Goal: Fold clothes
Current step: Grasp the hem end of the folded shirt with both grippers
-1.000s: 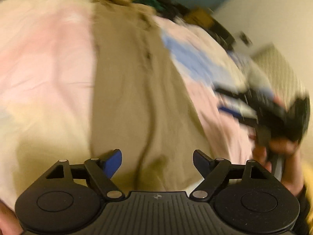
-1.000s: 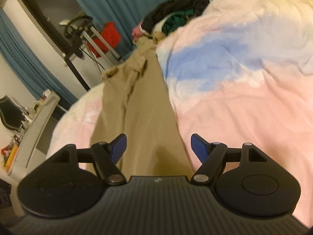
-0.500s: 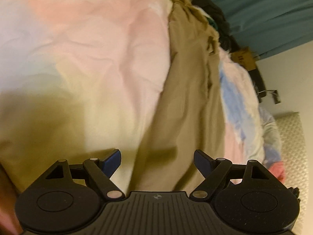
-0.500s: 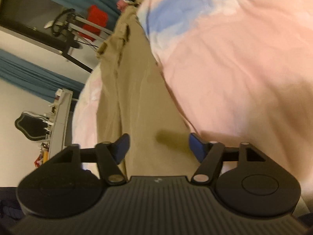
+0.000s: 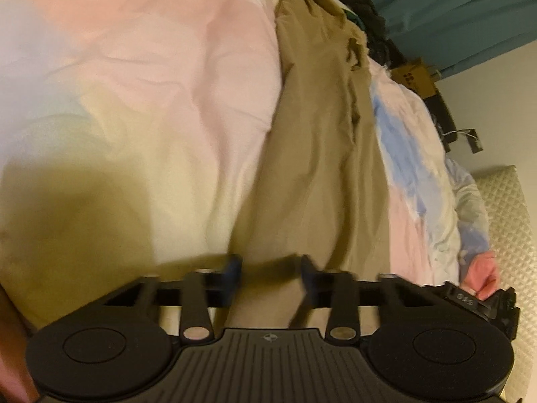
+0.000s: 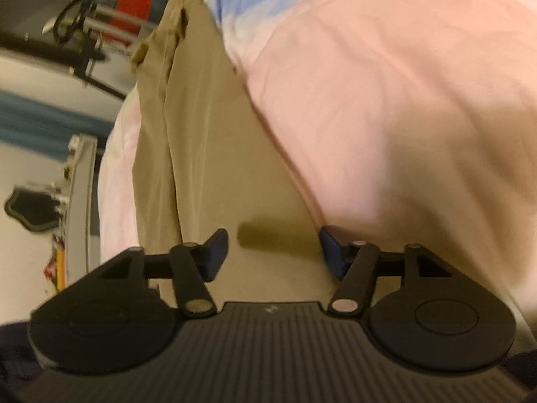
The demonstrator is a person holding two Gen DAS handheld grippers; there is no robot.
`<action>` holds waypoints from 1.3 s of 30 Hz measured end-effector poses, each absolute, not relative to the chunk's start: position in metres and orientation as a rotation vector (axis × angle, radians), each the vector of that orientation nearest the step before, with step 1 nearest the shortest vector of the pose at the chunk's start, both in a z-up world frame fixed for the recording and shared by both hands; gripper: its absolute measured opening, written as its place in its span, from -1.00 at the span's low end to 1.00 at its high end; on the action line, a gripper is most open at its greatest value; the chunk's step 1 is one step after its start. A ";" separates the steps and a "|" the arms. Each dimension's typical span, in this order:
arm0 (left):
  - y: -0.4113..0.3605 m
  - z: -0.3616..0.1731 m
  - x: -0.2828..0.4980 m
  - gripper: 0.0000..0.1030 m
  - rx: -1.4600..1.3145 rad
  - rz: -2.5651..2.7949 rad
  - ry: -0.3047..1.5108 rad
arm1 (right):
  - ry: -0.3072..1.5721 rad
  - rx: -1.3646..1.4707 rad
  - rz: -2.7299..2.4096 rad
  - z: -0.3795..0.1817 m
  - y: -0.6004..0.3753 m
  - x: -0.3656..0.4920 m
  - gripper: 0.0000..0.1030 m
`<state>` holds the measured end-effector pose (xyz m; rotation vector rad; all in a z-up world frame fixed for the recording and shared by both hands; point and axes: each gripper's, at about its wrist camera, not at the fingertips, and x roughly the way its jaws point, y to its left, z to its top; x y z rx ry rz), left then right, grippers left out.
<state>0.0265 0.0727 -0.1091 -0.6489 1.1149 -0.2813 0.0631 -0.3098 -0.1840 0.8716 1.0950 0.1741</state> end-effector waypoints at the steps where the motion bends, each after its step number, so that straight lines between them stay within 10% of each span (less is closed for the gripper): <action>1: 0.073 -0.108 0.024 -0.71 -0.653 -0.286 1.110 | 1.100 0.867 0.183 -0.183 -0.309 0.062 -0.04; 6: 0.077 -0.101 0.013 -0.88 -0.689 -0.307 1.062 | 1.084 0.843 0.247 -0.175 -0.303 0.054 -0.70; 28: 0.072 -0.112 0.021 -0.27 -0.609 -0.266 1.163 | 1.152 0.798 0.187 -0.181 -0.296 0.052 -0.24; 39: 0.070 -0.108 0.014 -0.83 -0.614 -0.298 1.117 | 1.139 0.754 0.268 -0.173 -0.286 0.049 -0.40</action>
